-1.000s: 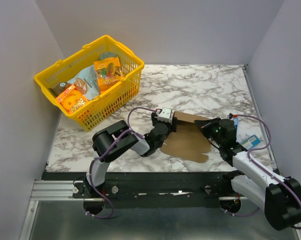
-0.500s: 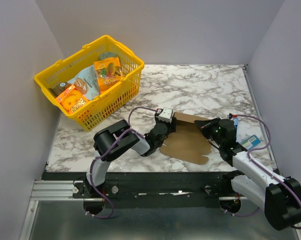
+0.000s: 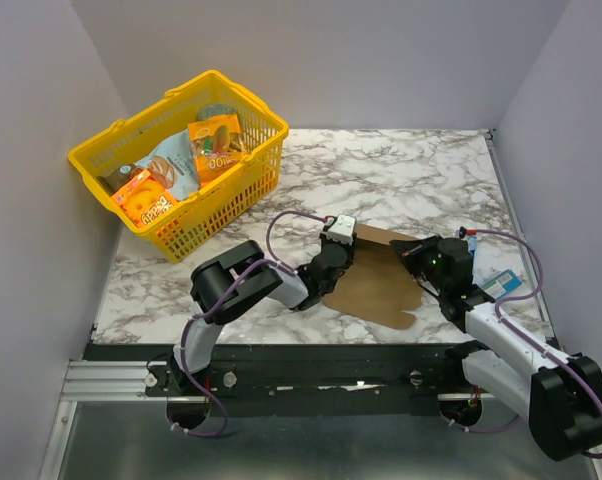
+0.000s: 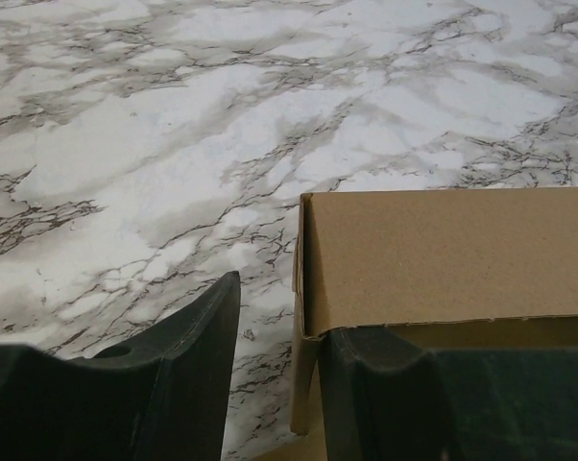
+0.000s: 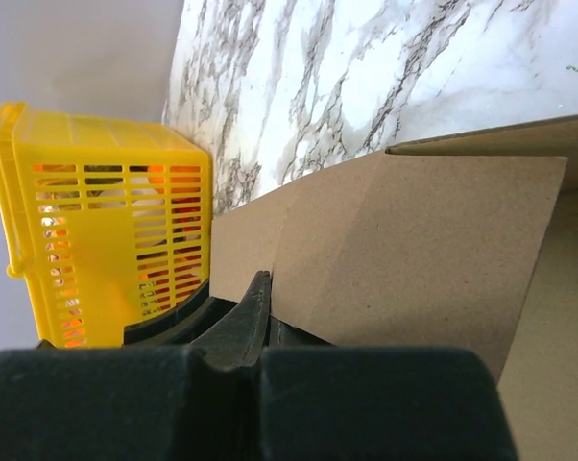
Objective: Fold the paper box
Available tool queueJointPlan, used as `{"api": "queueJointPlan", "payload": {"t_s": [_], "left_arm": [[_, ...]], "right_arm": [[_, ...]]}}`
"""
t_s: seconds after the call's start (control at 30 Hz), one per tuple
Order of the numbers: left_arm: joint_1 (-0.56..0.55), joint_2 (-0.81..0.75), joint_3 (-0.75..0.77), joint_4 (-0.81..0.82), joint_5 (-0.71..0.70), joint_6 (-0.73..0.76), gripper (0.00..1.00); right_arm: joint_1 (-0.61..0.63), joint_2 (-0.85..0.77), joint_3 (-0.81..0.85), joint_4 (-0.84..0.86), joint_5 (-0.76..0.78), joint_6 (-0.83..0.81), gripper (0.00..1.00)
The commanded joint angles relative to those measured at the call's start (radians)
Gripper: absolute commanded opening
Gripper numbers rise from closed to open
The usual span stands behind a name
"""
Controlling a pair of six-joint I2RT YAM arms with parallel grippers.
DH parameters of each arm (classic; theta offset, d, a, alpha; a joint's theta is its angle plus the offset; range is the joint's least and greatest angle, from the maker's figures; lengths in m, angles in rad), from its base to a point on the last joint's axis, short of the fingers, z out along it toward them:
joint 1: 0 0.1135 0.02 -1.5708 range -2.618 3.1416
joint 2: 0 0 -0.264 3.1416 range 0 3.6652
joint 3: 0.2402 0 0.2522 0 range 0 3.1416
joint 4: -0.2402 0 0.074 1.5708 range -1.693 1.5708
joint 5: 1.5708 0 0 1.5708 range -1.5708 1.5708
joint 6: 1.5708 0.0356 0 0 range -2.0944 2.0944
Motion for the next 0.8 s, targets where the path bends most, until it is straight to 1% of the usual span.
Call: {"api": "queueJointPlan", "payload": {"t_s": [0.0,0.1,0.3,0.4,0.5,0.6,0.7,0.73,0.77], "left_arm": [[0.036,0.029,-0.004,-0.059,-0.256,0.070,0.43],[0.036,0.034,-0.010,-0.047,-0.309,0.116,0.42],[0.036,0.036,-0.021,-0.026,-0.336,0.148,0.42],[0.034,0.025,-0.039,-0.001,-0.309,0.144,0.44],[0.034,0.007,-0.056,0.008,-0.263,0.113,0.51],[0.033,-0.018,-0.075,-0.009,-0.229,0.065,0.52],[0.039,-0.033,-0.075,-0.033,-0.270,0.074,0.49],[0.043,-0.041,-0.081,-0.035,-0.281,0.085,0.49],[0.049,-0.056,-0.089,-0.038,-0.289,0.091,0.49]], "right_arm": [[-0.001,-0.024,-0.019,-0.084,0.018,-0.033,0.00],[-0.001,-0.031,-0.019,-0.090,0.028,-0.032,0.00],[-0.001,-0.028,-0.019,-0.092,0.029,-0.030,0.00],[-0.001,-0.028,-0.019,-0.092,0.026,-0.030,0.00],[-0.001,-0.024,-0.016,-0.089,0.023,-0.039,0.00],[-0.001,-0.024,-0.001,-0.092,0.014,-0.067,0.01],[-0.001,-0.037,0.016,-0.097,0.003,-0.110,0.19],[-0.001,-0.042,0.022,-0.097,-0.006,-0.128,0.37],[-0.001,-0.047,0.028,-0.097,-0.014,-0.168,0.46]]}}
